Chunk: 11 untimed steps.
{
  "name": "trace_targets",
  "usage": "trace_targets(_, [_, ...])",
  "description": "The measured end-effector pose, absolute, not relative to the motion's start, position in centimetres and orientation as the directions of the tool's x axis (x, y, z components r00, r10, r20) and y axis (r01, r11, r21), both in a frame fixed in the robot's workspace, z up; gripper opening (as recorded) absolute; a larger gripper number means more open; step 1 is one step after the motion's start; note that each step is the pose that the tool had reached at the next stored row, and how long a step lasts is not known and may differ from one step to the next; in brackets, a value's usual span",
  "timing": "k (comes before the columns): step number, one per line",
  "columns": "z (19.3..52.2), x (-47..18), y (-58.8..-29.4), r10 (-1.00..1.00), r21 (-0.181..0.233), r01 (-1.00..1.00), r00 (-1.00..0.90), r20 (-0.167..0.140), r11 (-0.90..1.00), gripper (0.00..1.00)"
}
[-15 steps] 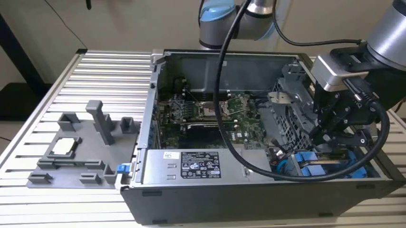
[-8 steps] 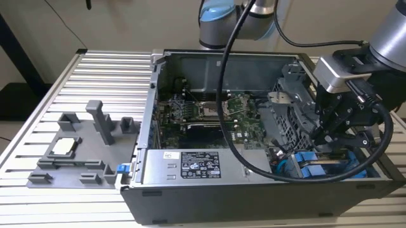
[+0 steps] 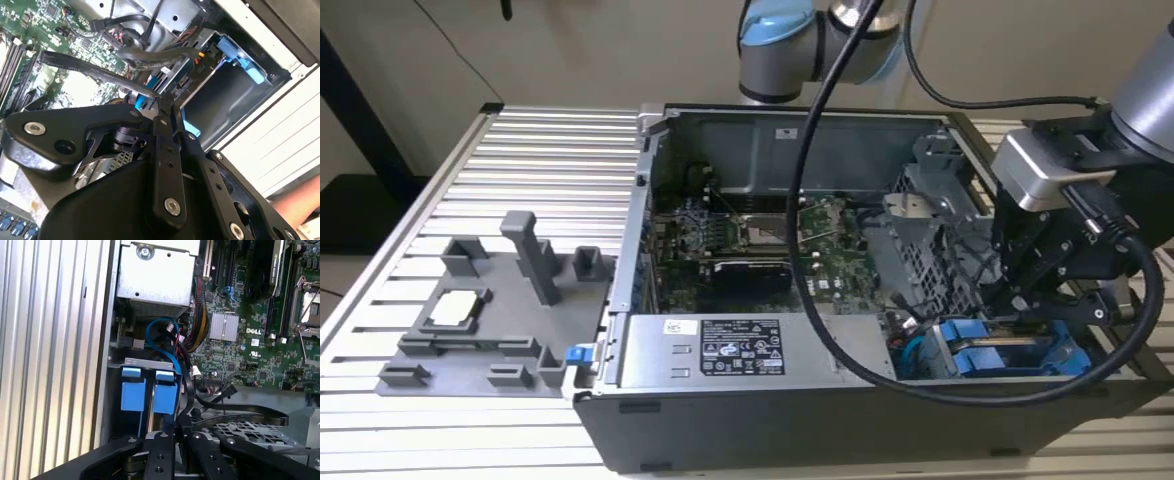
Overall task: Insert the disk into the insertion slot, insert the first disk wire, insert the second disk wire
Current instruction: 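Insert the first disk wire, then insert the second disk wire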
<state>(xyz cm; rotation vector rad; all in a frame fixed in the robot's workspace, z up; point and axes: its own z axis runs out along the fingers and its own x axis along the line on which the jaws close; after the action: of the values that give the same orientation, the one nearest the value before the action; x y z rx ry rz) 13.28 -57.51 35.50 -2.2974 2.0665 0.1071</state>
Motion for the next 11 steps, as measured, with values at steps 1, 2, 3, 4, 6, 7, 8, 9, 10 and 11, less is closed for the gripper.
trace_targets(1, [35.4, 13.3, -57.6, -0.991, 0.009, -0.995, 0.103, -0.085, -0.104, 0.16])
trace_targets(2, [35.4, 13.3, -57.7, -0.991, 0.009, -0.995, 0.101, -0.085, -0.102, 0.16])
trace_targets(3, [35.3, 13.4, -57.8, -0.991, 0.009, -0.995, 0.099, -0.085, -0.100, 0.16])
trace_targets(4, [35.2, 13.4, -57.9, -0.992, 0.009, -0.995, 0.097, -0.085, -0.098, 0.16])
trace_targets(6, [35.0, 13.5, -58.0, -0.992, 0.009, -0.995, 0.094, -0.085, -0.095, 0.16])
trace_targets(7, [35.0, 13.7, -58.0, -0.992, 0.009, -0.996, 0.092, -0.085, -0.093, 0.16])
trace_targets(8, [35.0, 13.9, -58.0, -0.992, 0.009, -0.996, 0.091, -0.085, -0.092, 0.16])
trace_targets(9, [35.0, 14.2, -58.0, -0.992, 0.009, -0.996, 0.091, -0.084, -0.092, 0.16])
trace_targets(10, [34.9, 14.4, -58.0, -0.992, 0.009, -0.996, 0.090, -0.085, -0.091, 0.16])
trace_targets(11, [34.9, 14.6, -58.0, -0.992, 0.009, -0.996, 0.090, -0.085, -0.091, 0.16])
